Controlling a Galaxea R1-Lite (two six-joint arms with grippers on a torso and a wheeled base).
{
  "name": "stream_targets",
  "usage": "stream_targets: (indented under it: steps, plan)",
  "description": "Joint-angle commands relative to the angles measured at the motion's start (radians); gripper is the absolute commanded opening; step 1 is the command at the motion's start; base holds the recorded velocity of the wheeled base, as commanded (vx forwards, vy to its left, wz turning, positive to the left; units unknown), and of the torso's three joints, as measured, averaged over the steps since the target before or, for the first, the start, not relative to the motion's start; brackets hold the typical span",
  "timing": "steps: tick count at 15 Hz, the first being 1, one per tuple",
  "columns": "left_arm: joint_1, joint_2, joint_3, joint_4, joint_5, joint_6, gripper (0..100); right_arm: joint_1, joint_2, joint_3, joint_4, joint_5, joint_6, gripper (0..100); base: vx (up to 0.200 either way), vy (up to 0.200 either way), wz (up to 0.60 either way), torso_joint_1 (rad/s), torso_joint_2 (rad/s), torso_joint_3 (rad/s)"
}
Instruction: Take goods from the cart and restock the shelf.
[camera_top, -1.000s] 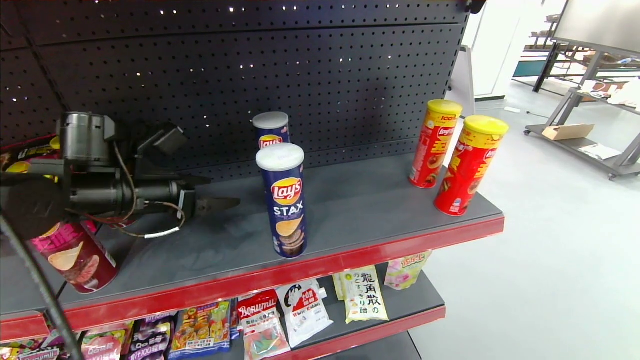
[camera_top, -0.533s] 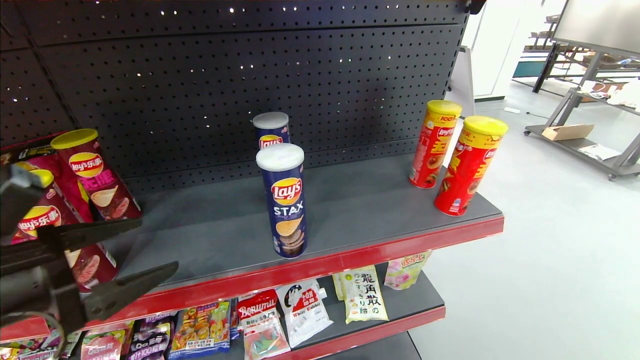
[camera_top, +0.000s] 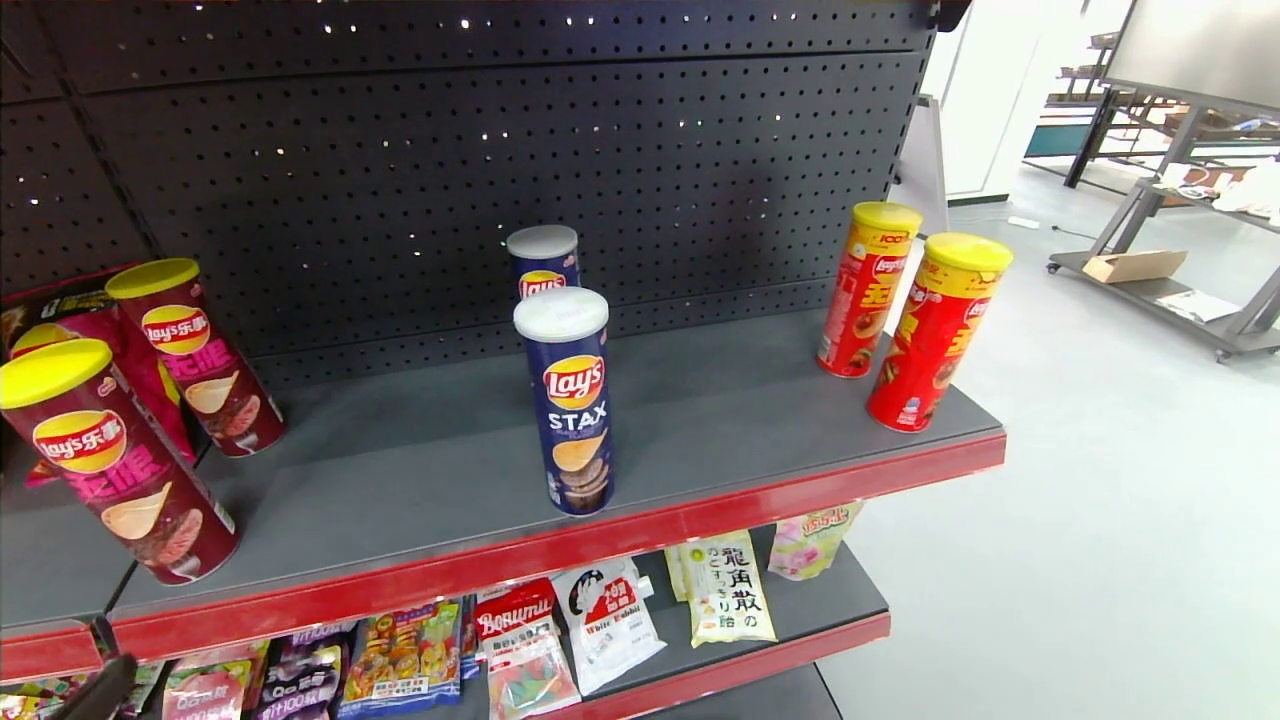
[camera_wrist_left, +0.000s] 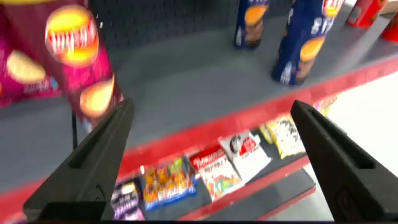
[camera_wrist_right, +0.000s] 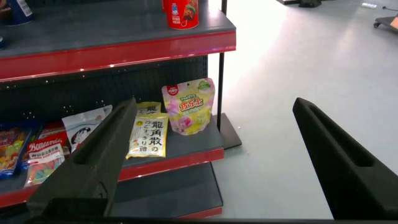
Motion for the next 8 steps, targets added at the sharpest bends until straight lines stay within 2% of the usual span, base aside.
stream_targets:
  steps: [1,3,4,7,8]
  plan:
    - [0.003,-0.248,0.052,0.129,0.011,0.004,100,0.000,0.000,0.000,0.000,0.001,0.001,100,0.000,0.000,0.00,0.000,0.00,0.000]
    - [0.004,-0.386,0.050,0.284,0.017,0.004,100,0.000,0.000,0.000,0.000,0.000,0.000,100,0.000,0.000,0.00,0.000,0.00,0.000]
    - [0.007,-0.418,0.052,0.323,0.020,0.005,100,0.000,0.000,0.000,0.000,-0.002,0.000,100,0.000,0.000,0.00,0.000,0.00,0.000]
    - [0.012,-0.426,0.064,0.330,0.021,0.005,100,0.000,0.000,0.000,0.000,-0.002,0.000,100,0.000,0.000,0.00,0.000,0.00,0.000]
    - [0.012,-0.426,0.072,0.330,0.021,0.005,100,0.000,0.000,0.000,0.000,-0.002,-0.002,100,0.000,0.000,0.60,0.012,0.00,0.007]
